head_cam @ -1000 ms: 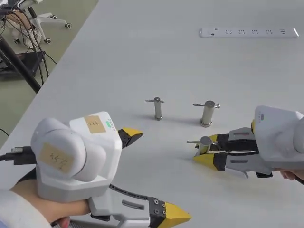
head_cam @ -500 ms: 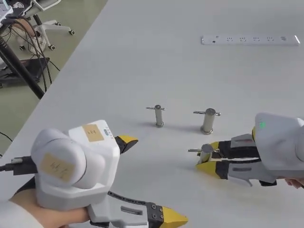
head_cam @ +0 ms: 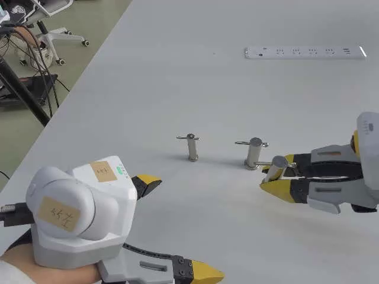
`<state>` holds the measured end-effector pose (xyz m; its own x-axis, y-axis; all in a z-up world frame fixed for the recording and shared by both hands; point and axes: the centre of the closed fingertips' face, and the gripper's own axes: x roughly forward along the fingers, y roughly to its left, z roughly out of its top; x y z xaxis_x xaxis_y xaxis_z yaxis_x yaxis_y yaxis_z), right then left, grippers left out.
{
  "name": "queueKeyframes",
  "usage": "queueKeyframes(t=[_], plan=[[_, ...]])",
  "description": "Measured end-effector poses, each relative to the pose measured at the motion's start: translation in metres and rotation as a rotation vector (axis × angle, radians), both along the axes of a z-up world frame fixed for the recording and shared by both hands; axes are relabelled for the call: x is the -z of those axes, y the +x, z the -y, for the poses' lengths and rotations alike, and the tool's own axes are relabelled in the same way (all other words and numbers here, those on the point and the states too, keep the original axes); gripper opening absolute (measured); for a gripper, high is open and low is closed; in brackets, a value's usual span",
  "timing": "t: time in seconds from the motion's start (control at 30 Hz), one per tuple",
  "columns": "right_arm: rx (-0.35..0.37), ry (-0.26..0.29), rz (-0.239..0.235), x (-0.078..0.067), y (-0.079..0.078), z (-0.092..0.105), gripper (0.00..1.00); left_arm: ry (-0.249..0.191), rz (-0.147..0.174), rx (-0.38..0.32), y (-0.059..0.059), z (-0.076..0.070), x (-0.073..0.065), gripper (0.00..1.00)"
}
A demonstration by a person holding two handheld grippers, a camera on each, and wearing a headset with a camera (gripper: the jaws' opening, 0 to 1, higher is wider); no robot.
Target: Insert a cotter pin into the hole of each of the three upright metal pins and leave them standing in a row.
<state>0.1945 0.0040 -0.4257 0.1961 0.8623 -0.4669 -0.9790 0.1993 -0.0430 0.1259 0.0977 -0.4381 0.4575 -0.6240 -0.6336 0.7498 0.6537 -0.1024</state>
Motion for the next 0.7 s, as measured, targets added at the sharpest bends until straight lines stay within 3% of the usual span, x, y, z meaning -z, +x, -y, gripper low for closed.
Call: queueKeyframes(t=[0.3, 0.5, 0.6, 0.7], plan=[[0.06, 0.029, -0.008, -0.008, 0.02, 0.031, 0.08, 0.015, -0.007, 0.005, -0.002, -0.001, 0.001, 0.96], [0.101, 0.007, -0.023, 0.001, 0.034, 0.053, 0.08, 0.029, -0.011, 0.0, -0.002, -0.003, 0.003, 0.96], [0.127, -0.032, -0.017, 0.008, 0.043, 0.064, 0.08, 0.029, -0.015, -0.003, -0.002, -0.004, 0.004, 0.96], [0.141, -0.027, -0.029, 0.011, 0.049, 0.07, 0.08, 0.036, -0.022, 0.006, -0.004, -0.003, 0.006, 0.95]])
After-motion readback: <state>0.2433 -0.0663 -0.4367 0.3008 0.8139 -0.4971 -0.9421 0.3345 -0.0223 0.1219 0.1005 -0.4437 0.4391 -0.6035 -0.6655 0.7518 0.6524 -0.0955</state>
